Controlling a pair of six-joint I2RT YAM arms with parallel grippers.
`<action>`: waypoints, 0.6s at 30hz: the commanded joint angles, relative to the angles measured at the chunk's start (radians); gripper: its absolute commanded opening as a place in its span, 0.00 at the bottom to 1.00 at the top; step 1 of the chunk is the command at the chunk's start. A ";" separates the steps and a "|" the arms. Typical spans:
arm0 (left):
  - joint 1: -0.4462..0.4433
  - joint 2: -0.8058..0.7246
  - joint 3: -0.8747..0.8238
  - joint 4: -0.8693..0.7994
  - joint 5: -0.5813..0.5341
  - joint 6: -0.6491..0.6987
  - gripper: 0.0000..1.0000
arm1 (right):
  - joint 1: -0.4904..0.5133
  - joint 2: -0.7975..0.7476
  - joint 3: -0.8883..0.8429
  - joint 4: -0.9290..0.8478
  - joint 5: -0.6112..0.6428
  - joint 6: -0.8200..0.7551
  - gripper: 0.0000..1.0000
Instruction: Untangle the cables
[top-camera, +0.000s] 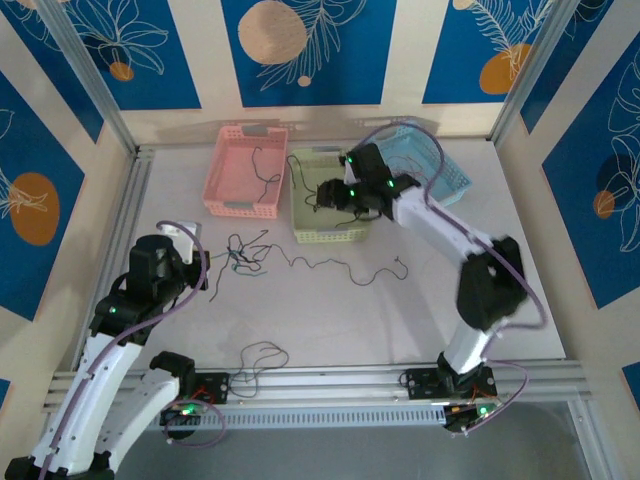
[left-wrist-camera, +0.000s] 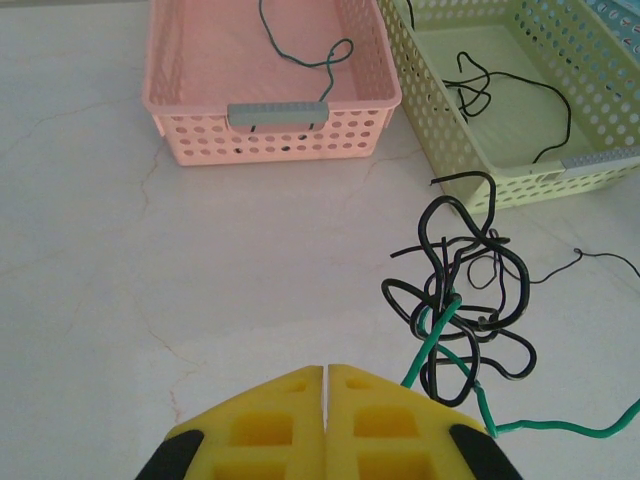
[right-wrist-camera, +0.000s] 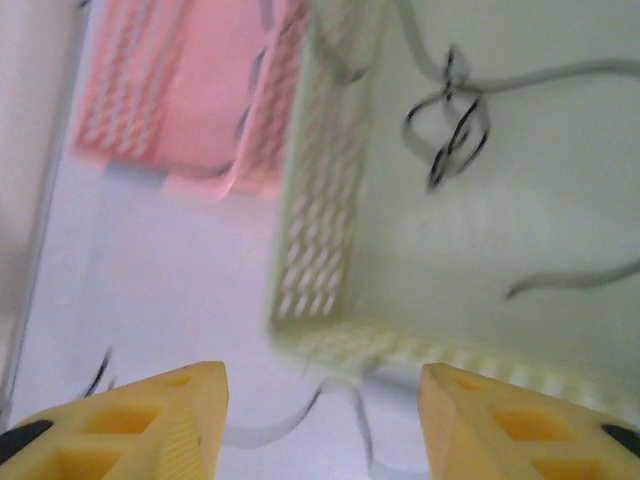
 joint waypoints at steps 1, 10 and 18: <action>0.004 -0.015 -0.010 0.027 0.012 0.003 0.00 | 0.092 -0.214 -0.275 0.178 -0.047 -0.002 0.49; 0.004 -0.015 -0.009 0.027 0.011 0.003 0.00 | 0.456 -0.398 -0.708 0.482 -0.057 0.076 0.46; 0.004 -0.013 -0.010 0.026 0.002 0.003 0.00 | 0.697 -0.171 -0.646 0.555 -0.002 -0.176 0.57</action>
